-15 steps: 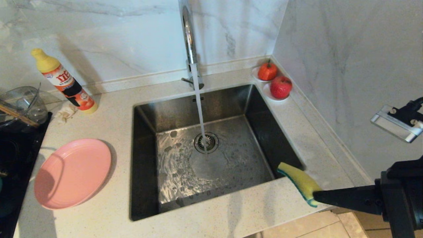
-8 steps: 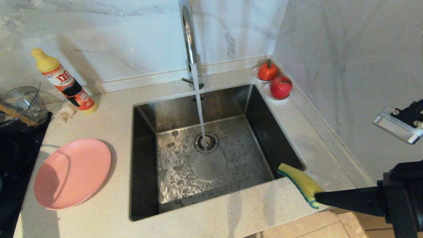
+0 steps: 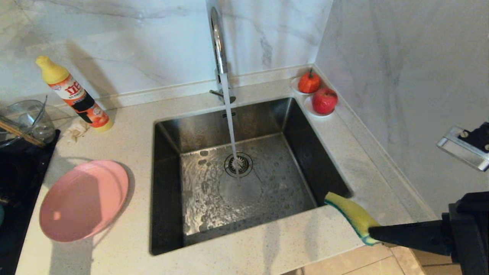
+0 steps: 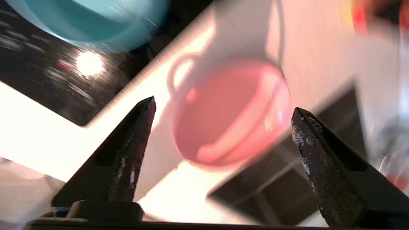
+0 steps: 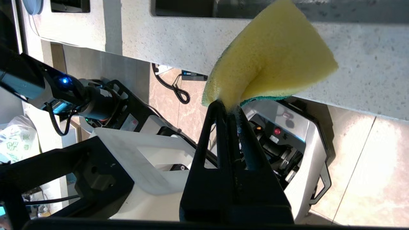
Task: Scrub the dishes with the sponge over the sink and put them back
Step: Wash the plate
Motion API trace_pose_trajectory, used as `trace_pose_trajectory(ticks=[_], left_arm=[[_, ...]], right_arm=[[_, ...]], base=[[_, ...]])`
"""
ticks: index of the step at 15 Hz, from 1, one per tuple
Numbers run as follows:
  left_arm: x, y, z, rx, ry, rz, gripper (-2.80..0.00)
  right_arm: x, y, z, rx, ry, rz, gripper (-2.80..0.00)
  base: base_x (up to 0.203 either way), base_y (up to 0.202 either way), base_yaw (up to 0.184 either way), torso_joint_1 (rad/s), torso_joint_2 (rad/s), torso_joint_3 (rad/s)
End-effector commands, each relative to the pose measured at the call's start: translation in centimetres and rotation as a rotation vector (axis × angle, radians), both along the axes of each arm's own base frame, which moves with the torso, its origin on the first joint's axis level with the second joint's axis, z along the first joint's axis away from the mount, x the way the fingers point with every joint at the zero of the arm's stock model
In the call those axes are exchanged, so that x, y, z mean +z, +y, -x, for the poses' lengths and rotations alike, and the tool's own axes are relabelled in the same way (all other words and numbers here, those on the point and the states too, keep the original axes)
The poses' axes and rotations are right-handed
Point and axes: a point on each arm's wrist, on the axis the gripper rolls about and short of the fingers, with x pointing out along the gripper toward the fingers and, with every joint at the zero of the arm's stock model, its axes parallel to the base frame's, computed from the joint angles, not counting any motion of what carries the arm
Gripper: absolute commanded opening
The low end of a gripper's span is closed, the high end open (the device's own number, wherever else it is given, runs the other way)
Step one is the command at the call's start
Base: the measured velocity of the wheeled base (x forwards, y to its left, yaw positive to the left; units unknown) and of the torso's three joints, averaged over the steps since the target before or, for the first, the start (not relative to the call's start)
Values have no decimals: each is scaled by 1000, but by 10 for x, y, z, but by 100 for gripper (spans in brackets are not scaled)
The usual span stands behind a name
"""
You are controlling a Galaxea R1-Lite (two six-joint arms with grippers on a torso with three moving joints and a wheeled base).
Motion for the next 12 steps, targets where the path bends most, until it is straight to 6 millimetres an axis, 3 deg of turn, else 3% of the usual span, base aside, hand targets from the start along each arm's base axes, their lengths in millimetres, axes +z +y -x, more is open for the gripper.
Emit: trace_pose_trajectory(ticks=[1, 4, 8, 12], left_arm=[[18, -20, 4, -41, -30, -60, -280], [10, -24, -3, -81, 3, -44, -280], [-15, -42, -26, -212, 173, -129, -280], [-35, -46, -41, -360, 242, -207, -280]], right_arm=[[-3, 1, -1, -2, 12, 5, -280], [-2, -1, 1, -6, 11, 4, -280], [-4, -4, 1, -17, 23, 14, -280], [-6, -6, 1, -29, 31, 19, -280]], base=[[0, 0, 0, 0, 0, 0], [0, 0, 0, 0, 0, 0], [0, 0, 0, 0, 0, 0], [0, 0, 0, 0, 0, 0]])
